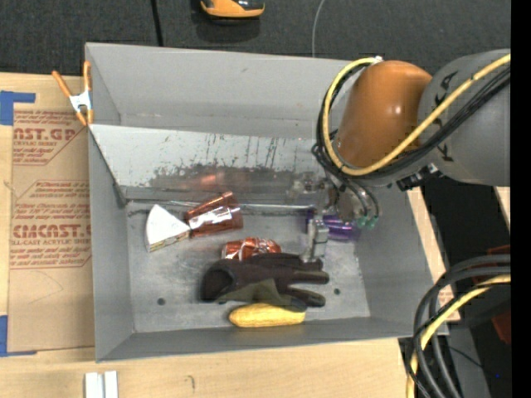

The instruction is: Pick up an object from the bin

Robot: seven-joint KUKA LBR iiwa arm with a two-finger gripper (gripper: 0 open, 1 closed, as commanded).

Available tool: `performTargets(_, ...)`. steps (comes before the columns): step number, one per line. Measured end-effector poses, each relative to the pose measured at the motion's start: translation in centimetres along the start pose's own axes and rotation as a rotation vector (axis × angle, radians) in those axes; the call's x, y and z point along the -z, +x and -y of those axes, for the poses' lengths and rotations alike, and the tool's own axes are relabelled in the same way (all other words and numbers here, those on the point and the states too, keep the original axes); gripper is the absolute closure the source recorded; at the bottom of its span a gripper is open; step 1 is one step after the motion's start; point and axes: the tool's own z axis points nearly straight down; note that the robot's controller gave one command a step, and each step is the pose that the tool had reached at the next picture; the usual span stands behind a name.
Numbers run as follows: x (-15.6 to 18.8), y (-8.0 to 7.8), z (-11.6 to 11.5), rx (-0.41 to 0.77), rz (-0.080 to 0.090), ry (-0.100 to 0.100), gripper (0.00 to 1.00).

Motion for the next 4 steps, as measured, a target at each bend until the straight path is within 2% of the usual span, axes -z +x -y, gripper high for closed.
performTargets(1, -3.1, 1.5, -1.4, -0.017, -0.013, -0.003, 0.00)
performTargets(2, -5.8, 1.1, -1.8, 0.022, 0.004, -0.001, 0.00)
performTargets(3, -11.2, 2.2, -3.9, 0.073, -0.007, -0.001, 1.00)
performTargets(4, -11.2, 2.2, -3.9, 0.073, -0.007, -0.001, 1.00)
